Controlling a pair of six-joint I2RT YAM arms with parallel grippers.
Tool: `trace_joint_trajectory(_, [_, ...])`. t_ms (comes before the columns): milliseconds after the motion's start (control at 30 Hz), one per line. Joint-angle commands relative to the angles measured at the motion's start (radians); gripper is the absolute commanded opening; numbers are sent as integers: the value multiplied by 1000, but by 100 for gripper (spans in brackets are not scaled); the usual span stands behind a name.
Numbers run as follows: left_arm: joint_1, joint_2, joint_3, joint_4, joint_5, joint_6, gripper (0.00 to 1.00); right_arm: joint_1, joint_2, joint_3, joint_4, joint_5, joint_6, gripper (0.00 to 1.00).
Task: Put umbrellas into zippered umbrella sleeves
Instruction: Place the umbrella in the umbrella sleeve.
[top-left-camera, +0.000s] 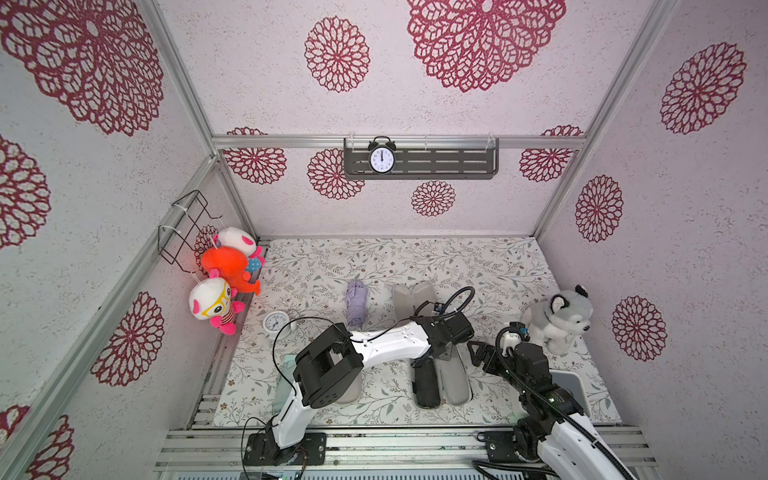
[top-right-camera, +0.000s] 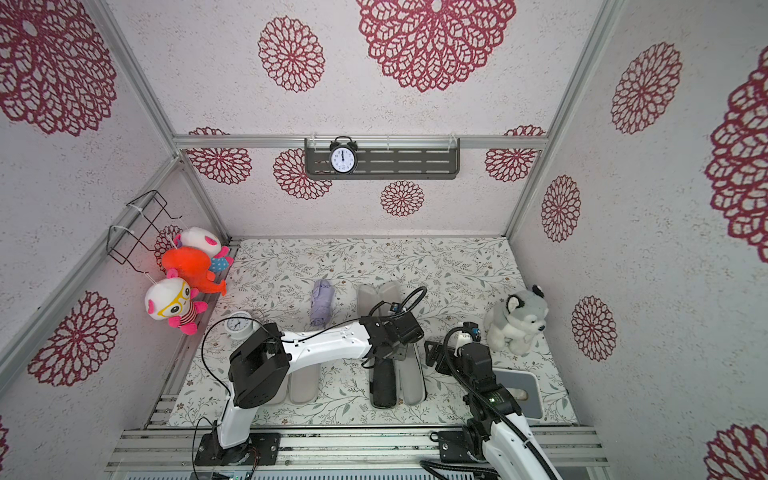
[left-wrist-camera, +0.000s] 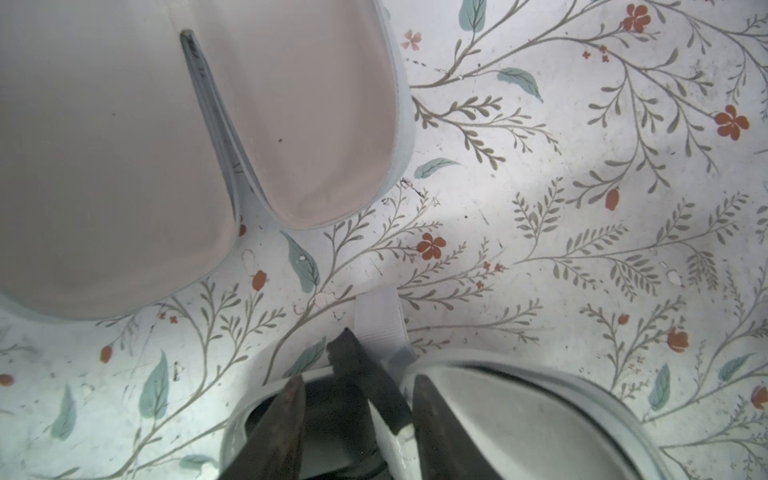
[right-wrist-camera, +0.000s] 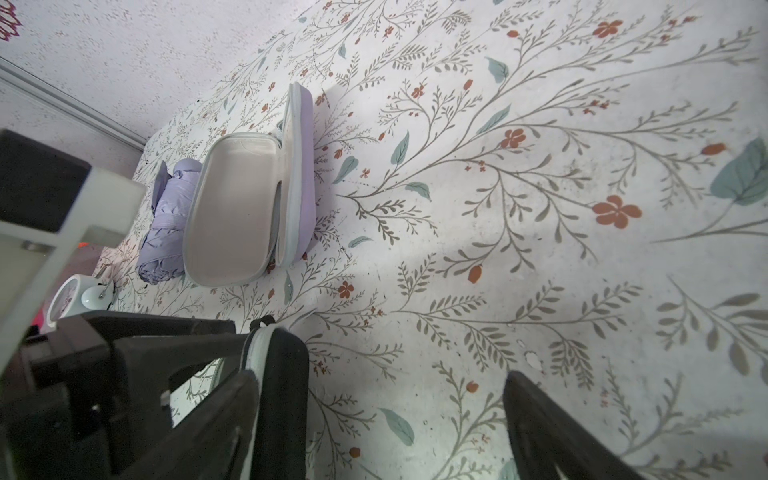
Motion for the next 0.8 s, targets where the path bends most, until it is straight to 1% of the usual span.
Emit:
trace_joint_trajectory(0, [-10, -30, -17, 32, -9, -36, 44, 3, -10, -6, 24, 3, 17, 93])
trace_joint_trajectory(267, [-11, -15, -16, 51, -5, -40, 35, 3, -20, -10, 20, 8, 17, 93])
trace_joint_trajectory(300, [-11, -13, -15, 53, -2, -38, 32, 4, -21, -14, 20, 7, 18, 93])
trace_joint_trajectory(433, [-11, -11, -22, 55, -3, -43, 27, 5, -26, -12, 19, 6, 18, 93])
trace_joint_trajectory(600, [-13, -7, -35, 69, 8, -57, 26, 4, -23, -15, 25, 3, 18, 93])
trace_joint_trajectory(700, [-16, -2, -41, 70, 13, -70, 31, 4, -22, -15, 25, 2, 20, 93])
trace_joint_trajectory(767, [-18, -2, -47, 68, 14, -77, 32, 4, -22, -16, 27, 2, 20, 93])
